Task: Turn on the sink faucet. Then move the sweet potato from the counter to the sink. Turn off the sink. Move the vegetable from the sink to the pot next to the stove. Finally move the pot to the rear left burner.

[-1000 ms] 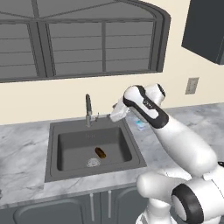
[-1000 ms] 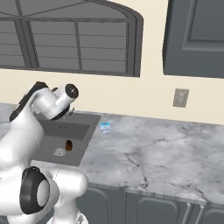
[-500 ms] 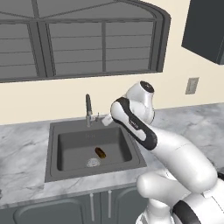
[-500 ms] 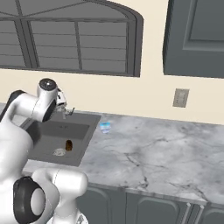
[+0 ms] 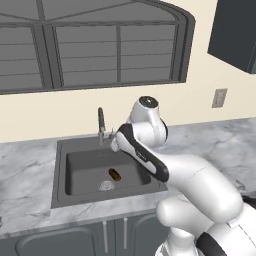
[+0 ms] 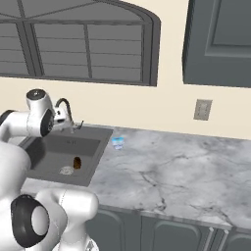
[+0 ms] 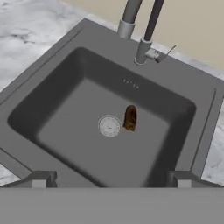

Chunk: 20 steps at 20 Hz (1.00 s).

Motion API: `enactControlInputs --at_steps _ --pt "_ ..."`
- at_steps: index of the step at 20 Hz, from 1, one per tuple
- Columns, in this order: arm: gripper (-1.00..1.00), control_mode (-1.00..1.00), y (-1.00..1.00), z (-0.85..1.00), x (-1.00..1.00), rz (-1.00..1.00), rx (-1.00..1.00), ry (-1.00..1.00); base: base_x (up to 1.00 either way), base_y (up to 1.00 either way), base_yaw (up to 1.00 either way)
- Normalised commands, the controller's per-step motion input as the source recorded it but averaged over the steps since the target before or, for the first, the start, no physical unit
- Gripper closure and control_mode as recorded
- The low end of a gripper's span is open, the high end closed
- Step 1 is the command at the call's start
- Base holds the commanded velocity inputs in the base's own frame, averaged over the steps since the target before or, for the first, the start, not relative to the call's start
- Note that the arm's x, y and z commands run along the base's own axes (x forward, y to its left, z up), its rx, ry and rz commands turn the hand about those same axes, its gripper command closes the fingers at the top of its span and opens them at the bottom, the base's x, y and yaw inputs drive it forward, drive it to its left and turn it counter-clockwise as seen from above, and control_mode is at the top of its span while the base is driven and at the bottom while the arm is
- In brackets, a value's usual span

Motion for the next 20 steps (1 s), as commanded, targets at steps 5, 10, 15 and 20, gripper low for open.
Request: enactControlInputs --at_steps 5,10,15,20 --pt "-1.00 -1.00 0.00 -0.34 0.00 -0.08 -0.12 0.08 0.00 0.00 0.00" --pt "-1.00 -1.00 0.00 -0.31 0.00 -0.08 -0.07 0.07 0.00 0.00 0.00" --pt "-1.00 -1.00 0.00 -0.31 0.05 -0.04 -0.01 0.08 0.00 0.00 0.00" --pt "-1.00 -1.00 -0.01 -0.46 0.08 -0.04 0.00 0.11 0.00 0.00 0.00"
